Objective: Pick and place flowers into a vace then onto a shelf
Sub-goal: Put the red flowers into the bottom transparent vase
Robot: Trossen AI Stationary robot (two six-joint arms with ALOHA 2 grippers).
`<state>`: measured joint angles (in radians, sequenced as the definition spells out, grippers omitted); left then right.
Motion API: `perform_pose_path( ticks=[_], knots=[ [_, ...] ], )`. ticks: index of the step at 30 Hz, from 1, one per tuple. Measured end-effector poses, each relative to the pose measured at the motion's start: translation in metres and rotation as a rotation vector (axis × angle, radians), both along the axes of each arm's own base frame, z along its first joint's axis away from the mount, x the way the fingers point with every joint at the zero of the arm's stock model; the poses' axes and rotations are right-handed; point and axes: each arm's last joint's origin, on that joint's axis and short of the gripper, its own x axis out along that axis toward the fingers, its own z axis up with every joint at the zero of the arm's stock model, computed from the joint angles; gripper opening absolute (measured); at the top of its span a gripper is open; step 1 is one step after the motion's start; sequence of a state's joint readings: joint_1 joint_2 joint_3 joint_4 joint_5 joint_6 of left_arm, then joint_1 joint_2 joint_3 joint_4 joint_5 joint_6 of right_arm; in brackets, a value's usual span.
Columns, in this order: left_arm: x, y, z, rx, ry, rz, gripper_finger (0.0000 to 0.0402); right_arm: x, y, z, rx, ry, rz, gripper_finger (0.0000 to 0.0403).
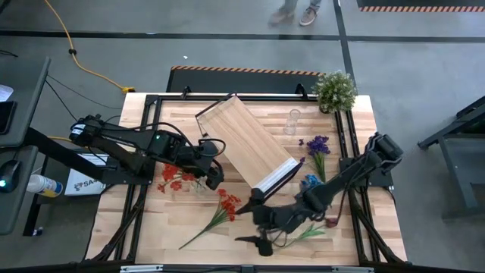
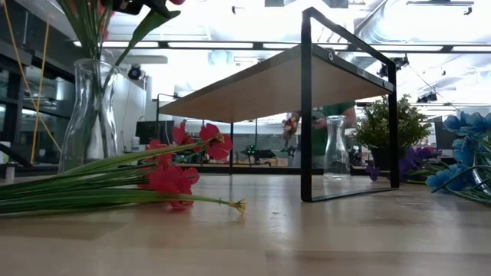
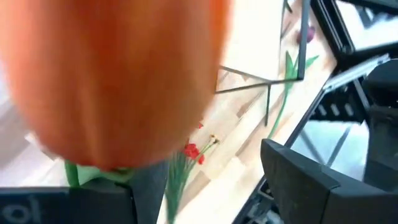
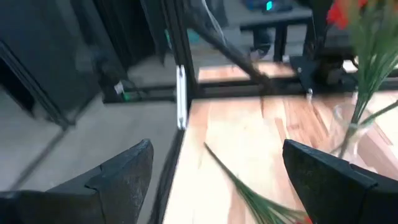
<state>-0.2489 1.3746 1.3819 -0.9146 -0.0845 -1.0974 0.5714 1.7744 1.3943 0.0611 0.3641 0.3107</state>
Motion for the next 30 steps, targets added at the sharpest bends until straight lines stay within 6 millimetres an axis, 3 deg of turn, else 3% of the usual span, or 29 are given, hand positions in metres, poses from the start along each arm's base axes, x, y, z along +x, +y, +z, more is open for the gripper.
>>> perform_pose_path(
  ticks=[7, 23, 30],
  knots=[
    [0.000, 0.000, 0.000, 0.105, -0.011, -0.148, 0.0282, 0.020, 0.012, 0.013, -0.097, 0.079, 0.001, 0.0344],
    [-0.001, -0.005, 0.000, 0.137, -0.031, -0.426, 0.0282, 0.009, 0.006, 0.012, -0.313, 0.204, -0.177, 0.0344],
    [-0.007, -0.022, 0.000, 0.152, -0.043, -0.536, 0.0282, 0.007, 0.002, 0.009, -0.421, 0.228, -0.237, 0.0344]
  ],
)
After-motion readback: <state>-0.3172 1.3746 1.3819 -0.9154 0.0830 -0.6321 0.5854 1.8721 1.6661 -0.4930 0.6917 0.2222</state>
